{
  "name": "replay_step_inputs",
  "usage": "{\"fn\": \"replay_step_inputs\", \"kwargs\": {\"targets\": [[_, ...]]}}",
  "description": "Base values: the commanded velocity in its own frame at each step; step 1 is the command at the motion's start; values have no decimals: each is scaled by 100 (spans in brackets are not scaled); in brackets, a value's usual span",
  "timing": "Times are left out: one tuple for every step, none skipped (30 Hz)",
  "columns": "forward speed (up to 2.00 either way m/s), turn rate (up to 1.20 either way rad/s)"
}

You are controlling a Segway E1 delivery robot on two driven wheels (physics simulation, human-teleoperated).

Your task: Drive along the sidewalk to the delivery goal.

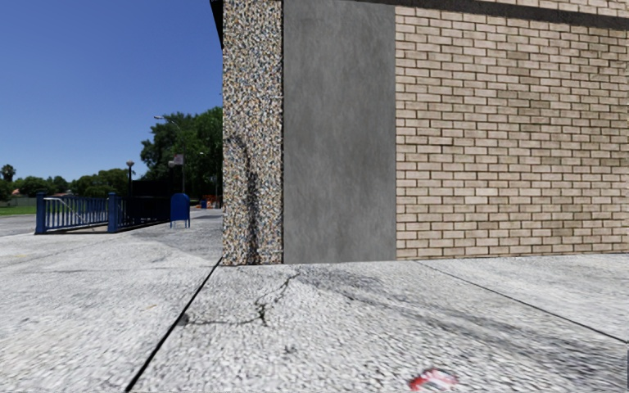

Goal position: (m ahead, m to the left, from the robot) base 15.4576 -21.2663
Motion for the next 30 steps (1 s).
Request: {"fn": "replay_step_inputs", "kwargs": {"targets": [[151, -45], [152, -45], [152, -48], [152, -48], [155, -55], [156, -62], [156, -62], [158, -69], [161, -72], [162, -72], [163, -73], [163, -73], [163, -73], [163, -73], [164, -73], [164, -73], [164, -73], [164, -73], [165, -73], [165, -73], [165, -73], [166, -73], [166, -73], [166, -73], [168, -73], [169, -73], [170, -73], [170, -73], [173, -73], [175, -73]]}}
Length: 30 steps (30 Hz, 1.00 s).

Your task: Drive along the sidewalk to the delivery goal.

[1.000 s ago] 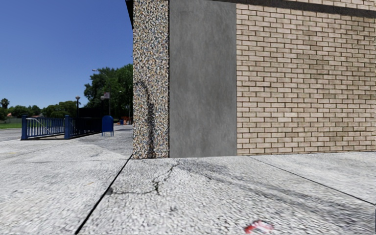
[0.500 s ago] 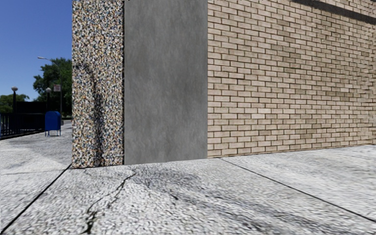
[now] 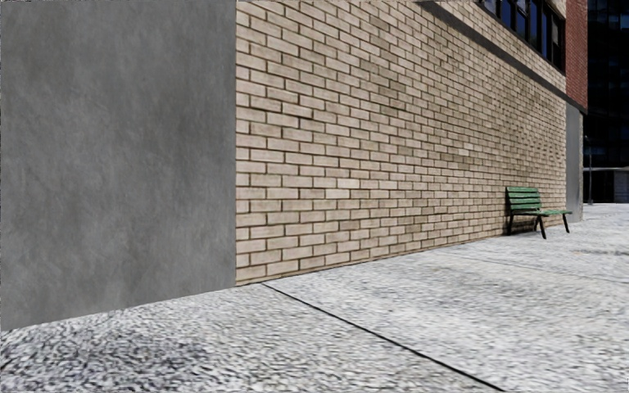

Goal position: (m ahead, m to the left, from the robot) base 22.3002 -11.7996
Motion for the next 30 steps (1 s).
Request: {"fn": "replay_step_inputs", "kwargs": {"targets": [[176, -73], [176, -73], [176, -73], [177, -73], [177, -73], [177, -73], [177, -73], [177, -73], [177, -73], [177, -73], [177, -73], [177, -73], [177, -73], [177, -73], [177, -73], [177, -73], [177, -73], [177, -73], [177, -73], [177, -73], [177, -73], [177, -73], [177, -73], [177, -73], [177, -73], [177, -73], [177, -73], [177, -73], [177, -73], [177, -73]]}}
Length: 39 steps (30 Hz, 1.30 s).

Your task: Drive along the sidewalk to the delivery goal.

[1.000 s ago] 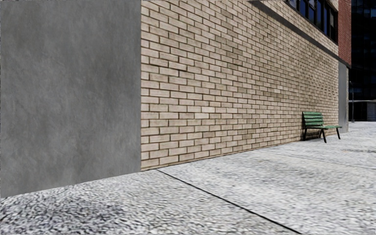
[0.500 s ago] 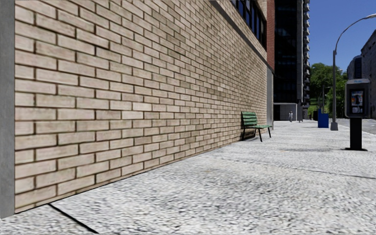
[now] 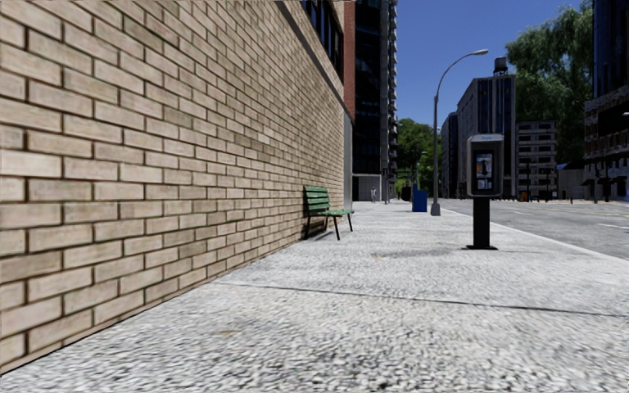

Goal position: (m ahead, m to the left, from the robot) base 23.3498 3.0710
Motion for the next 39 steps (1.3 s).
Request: {"fn": "replay_step_inputs", "kwargs": {"targets": [[177, -73], [177, -73], [177, -73], [177, -73], [177, -73], [177, -72], [177, -71], [177, -71], [177, -69], [177, -61], [177, -50], [177, -50], [178, 0], [179, 0], [181, 0], [181, 0], [181, 0], [181, 0], [181, 0], [181, 0], [181, 0], [181, 0], [200, 0], [200, 0], [200, 0], [200, 0], [200, 0], [200, 0], [200, 0], [200, 0], [200, 0], [200, 0], [200, 0], [200, 0], [200, 0], [200, 0], [200, 0], [200, 0], [200, 0]]}}
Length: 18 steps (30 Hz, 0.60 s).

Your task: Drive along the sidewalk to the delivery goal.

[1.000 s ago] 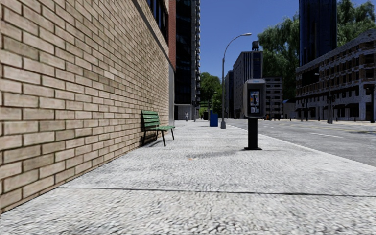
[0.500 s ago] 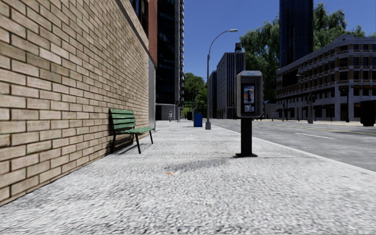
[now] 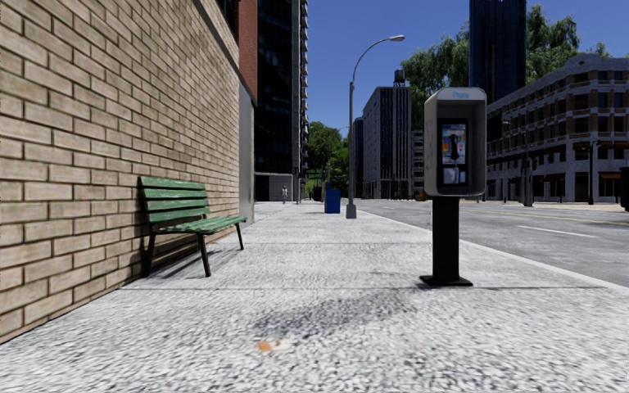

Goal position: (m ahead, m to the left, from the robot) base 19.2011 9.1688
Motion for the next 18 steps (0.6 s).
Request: {"fn": "replay_step_inputs", "kwargs": {"targets": [[200, 0], [200, 0], [200, 0], [200, 0], [200, 0], [200, 0], [200, 0], [200, 0], [200, 0], [200, 0], [200, 0], [200, 0], [200, 0], [200, 0], [200, 0], [200, 0], [200, 0], [200, 0]]}}
